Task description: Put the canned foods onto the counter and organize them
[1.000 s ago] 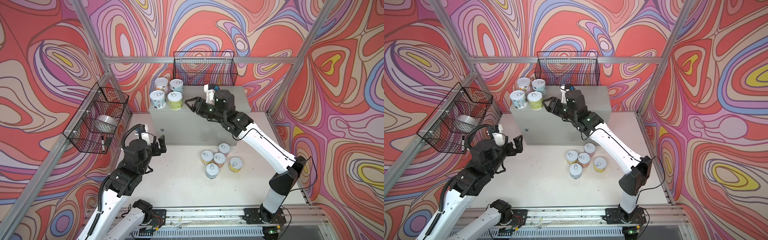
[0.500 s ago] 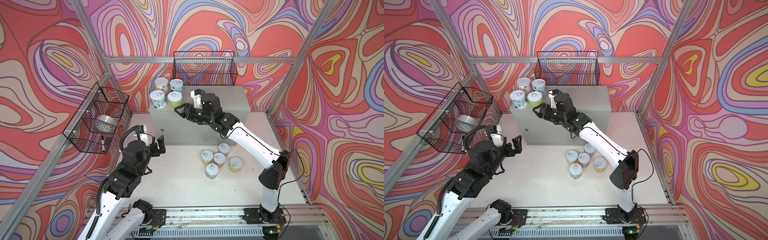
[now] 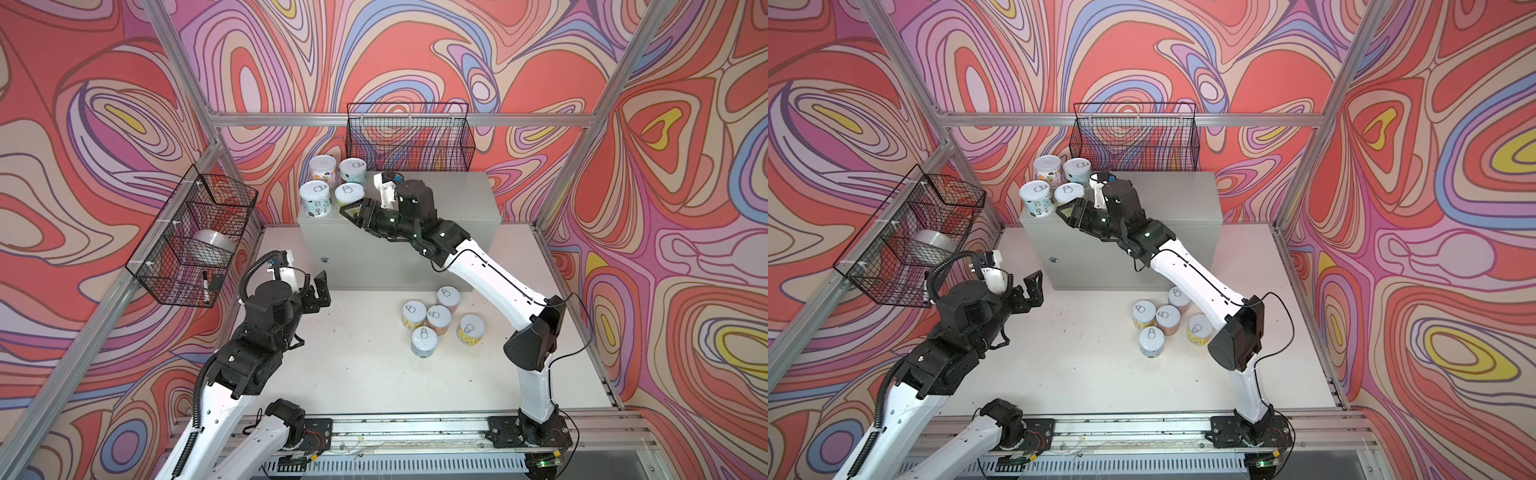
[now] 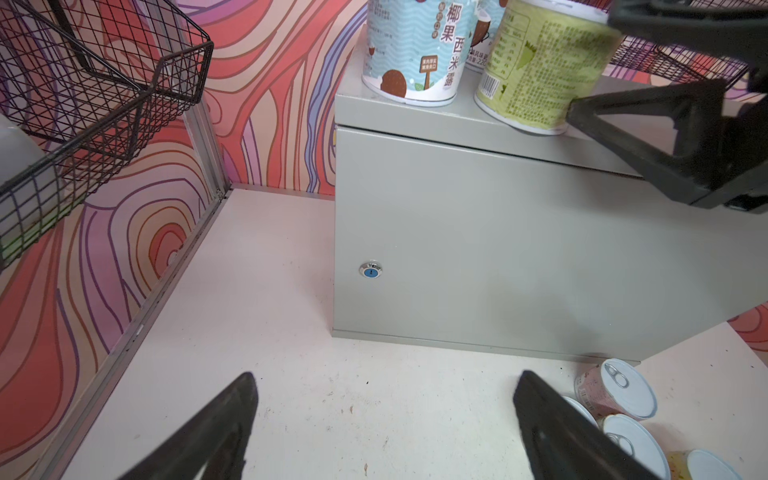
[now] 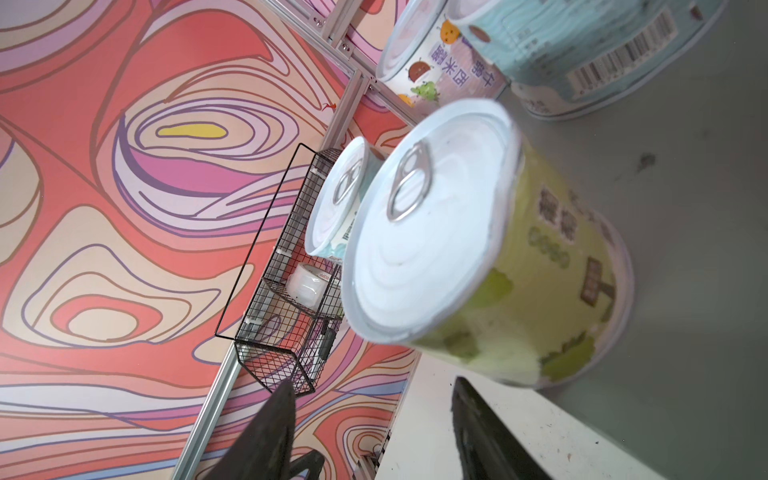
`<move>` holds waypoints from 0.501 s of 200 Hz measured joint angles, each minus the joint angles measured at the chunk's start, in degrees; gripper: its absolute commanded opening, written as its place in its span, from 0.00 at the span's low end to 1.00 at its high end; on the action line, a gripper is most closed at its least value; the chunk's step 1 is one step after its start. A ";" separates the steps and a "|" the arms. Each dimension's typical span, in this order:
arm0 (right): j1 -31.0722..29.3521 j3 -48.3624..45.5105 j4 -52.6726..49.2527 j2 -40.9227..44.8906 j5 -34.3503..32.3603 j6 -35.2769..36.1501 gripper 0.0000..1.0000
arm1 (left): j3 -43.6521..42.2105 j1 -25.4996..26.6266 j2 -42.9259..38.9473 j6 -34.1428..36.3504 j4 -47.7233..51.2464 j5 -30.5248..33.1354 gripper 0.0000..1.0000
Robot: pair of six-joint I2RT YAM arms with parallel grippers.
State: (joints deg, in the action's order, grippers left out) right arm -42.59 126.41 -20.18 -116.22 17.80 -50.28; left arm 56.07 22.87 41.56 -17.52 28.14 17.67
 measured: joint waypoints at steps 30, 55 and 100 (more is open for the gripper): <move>-0.11 4.72 -0.37 -3.37 -0.02 -0.37 0.61 | 0.00 0.00 0.81 0.61 -0.02 0.42 0.98; -0.15 9.07 -0.35 -6.03 -0.09 -0.83 0.60 | 0.00 0.00 1.60 1.01 -0.04 0.44 0.98; -0.07 12.50 -0.39 -8.39 -1.25 -1.51 0.61 | 0.13 -0.46 2.34 1.46 -0.04 0.68 0.99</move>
State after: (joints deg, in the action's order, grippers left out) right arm -42.65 138.91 -20.58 -124.62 16.56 -51.79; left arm 56.21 22.41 43.90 -16.05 28.10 18.35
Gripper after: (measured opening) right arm 0.606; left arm 0.987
